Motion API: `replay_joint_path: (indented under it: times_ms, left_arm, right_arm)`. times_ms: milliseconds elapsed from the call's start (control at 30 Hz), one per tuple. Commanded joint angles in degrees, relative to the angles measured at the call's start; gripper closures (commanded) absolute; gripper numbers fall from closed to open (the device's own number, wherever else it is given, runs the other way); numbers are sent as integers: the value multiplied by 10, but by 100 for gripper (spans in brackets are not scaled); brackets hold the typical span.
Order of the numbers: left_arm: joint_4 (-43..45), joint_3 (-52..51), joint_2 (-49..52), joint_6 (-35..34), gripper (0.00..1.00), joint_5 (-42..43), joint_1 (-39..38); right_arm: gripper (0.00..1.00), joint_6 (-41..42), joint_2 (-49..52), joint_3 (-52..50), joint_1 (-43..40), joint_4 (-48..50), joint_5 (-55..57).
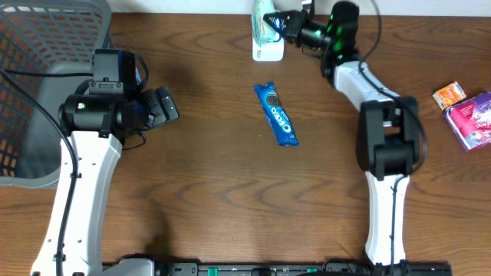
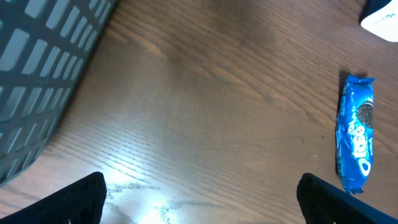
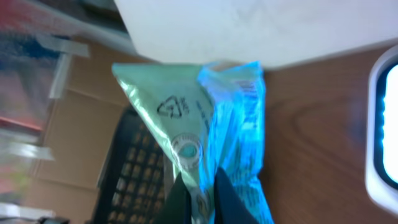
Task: Scan the item barcode
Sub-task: 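Hold the wipes pack barcode under the scanner with the right gripper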
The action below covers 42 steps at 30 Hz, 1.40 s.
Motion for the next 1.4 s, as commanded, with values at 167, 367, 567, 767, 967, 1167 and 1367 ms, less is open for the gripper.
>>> replay_joint_path:
  times_ms: [167, 367, 567, 767, 967, 1167, 1367]
  left_arm:
    - [-1, 3, 2, -1, 2, -7, 1]
    - [-1, 3, 2, -1, 2, -7, 1]
    - [-1, 3, 2, -1, 2, -7, 1]
    - [-1, 3, 2, -1, 2, -7, 1]
    - [-1, 3, 2, -1, 2, -7, 1]
    - [-1, 3, 2, -1, 2, -7, 1]
    - [-1, 3, 2, -1, 2, -7, 1]
  right_arm:
    - [99, 281, 73, 6, -5, 128, 2]
    - [99, 282, 82, 6, -7, 129, 2]
    - [99, 281, 82, 6, -26, 129, 3]
    - [99, 262, 82, 6, -39, 129, 17]
    - [99, 249, 82, 6, -33, 129, 15]
    - [99, 247, 82, 6, -28, 129, 15]
    - [99, 247, 82, 6, -27, 132, -3]
